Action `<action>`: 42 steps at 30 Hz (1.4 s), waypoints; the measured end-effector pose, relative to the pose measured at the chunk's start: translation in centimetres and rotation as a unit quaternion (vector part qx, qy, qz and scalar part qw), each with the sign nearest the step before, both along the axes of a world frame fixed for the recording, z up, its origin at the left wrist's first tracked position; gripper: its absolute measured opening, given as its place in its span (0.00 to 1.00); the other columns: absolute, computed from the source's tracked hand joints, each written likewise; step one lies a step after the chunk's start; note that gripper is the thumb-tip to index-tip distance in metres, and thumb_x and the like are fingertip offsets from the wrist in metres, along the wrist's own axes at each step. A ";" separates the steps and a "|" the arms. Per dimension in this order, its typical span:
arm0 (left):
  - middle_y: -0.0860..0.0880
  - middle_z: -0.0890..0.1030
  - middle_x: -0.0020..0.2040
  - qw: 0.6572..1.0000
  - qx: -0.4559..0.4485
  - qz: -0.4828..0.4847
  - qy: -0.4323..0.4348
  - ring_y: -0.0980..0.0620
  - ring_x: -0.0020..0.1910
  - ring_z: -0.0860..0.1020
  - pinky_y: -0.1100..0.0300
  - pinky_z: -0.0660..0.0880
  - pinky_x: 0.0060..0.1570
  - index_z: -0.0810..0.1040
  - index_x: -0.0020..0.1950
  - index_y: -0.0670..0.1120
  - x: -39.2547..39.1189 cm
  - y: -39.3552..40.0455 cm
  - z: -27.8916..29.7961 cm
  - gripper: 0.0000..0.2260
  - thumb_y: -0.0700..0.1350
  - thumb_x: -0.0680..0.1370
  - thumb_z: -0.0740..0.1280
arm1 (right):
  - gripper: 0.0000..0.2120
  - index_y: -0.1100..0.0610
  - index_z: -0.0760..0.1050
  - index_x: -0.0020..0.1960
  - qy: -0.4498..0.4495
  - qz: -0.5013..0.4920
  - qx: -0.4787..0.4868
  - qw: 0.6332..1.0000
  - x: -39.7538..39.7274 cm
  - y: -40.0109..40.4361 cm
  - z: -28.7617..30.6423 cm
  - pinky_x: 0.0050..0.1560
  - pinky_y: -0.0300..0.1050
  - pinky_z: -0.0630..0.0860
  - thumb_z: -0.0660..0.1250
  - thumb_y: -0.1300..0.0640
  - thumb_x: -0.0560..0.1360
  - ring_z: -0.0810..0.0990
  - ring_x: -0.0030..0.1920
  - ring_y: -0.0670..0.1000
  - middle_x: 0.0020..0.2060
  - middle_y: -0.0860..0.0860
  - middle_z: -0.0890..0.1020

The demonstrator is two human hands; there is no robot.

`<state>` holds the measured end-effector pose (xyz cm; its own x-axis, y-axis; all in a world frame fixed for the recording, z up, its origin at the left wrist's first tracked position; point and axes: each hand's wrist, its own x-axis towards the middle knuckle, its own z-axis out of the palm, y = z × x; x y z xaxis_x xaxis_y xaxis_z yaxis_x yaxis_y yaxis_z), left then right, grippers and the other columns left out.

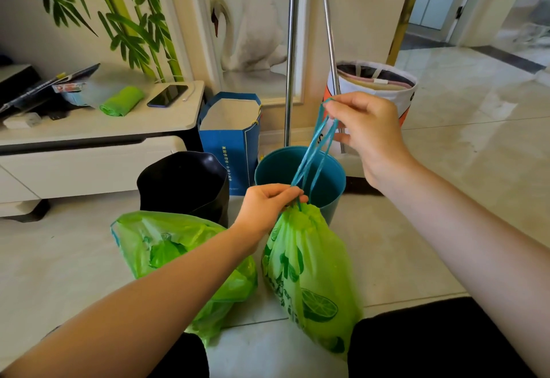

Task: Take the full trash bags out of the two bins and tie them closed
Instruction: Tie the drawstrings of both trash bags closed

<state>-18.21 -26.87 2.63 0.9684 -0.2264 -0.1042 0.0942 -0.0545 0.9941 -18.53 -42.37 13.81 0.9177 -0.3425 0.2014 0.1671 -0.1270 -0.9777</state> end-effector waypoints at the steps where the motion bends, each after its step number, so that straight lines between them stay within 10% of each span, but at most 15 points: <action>1: 0.45 0.86 0.43 0.999 -0.023 0.014 0.020 0.59 0.36 0.82 0.71 0.75 0.33 0.84 0.49 0.38 0.1 0.2 0.2 0.09 0.42 0.77 0.67 | 0.07 0.57 0.81 0.51 0.016 -0.009 0.000 1.000 0.1 -0.2 -0.1 0.47 0.45 0.81 0.67 0.58 0.76 0.81 0.46 0.49 0.43 0.52 0.82; 16: 0.49 0.82 0.32 0.992 -0.017 0.089 0.087 0.61 0.26 0.78 0.72 0.71 0.25 0.82 0.47 0.39 0.4 0.7 -0.2 0.09 0.44 0.79 0.66 | 0.06 0.57 0.83 0.47 -0.040 0.003 -0.204 0.978 -1.0 0.6 0.9 0.42 0.30 0.74 0.67 0.58 0.74 0.77 0.38 0.37 0.36 0.45 0.80; 22: 0.43 0.84 0.36 0.966 0.203 -0.132 -0.086 0.49 0.31 0.69 0.56 0.70 0.38 0.81 0.33 0.41 0.2 0.4 0.2 0.15 0.42 0.78 0.63 | 0.05 0.64 0.80 0.48 -0.060 0.103 -0.171 0.978 -1.4 2.0 0.5 0.34 0.29 0.73 0.66 0.63 0.75 0.78 0.30 0.39 0.34 0.54 0.82; 25: 0.58 0.85 0.38 0.950 0.225 -0.198 -0.088 0.46 0.34 0.73 0.51 0.74 0.39 0.81 0.39 0.37 0.3 0.4 0.2 0.11 0.37 0.77 0.62 | 0.05 0.62 0.80 0.48 -0.062 0.114 -0.185 0.974 -0.9 2.0 -0.1 0.37 0.30 0.75 0.66 0.63 0.75 0.82 0.35 0.41 0.37 0.54 0.84; 28: 0.44 0.84 0.50 0.940 0.209 -0.254 -0.091 0.57 0.52 0.82 0.52 0.77 0.54 0.73 0.36 0.32 0.2 0.5 -0.2 0.11 0.37 0.74 0.68 | 0.04 0.59 0.79 0.48 -0.065 0.127 -0.206 0.968 -0.5 2.1 -0.6 0.40 0.30 0.77 0.67 0.61 0.76 0.83 0.40 0.42 0.38 0.51 0.85; 32: 0.46 0.85 0.43 0.946 0.194 -0.242 -0.091 0.55 0.46 0.83 0.60 0.77 0.48 0.80 0.37 0.33 -0.3 0.2 -0.3 0.16 0.45 0.77 0.68 | 0.04 0.59 0.78 0.49 -0.054 0.173 -0.213 0.960 -0.1 2.4 -1.2 0.43 0.31 0.77 0.67 0.62 0.76 0.82 0.39 0.40 0.39 0.52 0.85; 36: 0.58 0.84 0.35 0.950 0.188 -0.241 -0.065 0.65 0.35 0.78 0.64 0.75 0.43 0.82 0.45 0.31 0.0 0.3 -0.2 0.16 0.44 0.80 0.64 | 0.15 0.55 0.67 0.60 0.039 0.220 -0.232 0.947 0.0 2.6 -2.4 0.52 0.39 0.76 0.67 0.58 0.76 0.83 0.47 0.47 0.43 0.54 0.85; 42: 0.47 0.85 0.43 0.967 0.153 -0.202 -0.014 0.59 0.43 0.80 0.59 0.76 0.46 0.82 0.45 0.36 0.6 0.8 -0.3 0.15 0.45 0.81 0.62 | 0.37 0.53 0.46 0.74 0.158 0.224 -0.429 0.861 -0.2 1.0 -5.9 0.39 0.36 0.70 0.67 0.53 0.75 0.74 0.36 0.43 0.52 0.52 0.75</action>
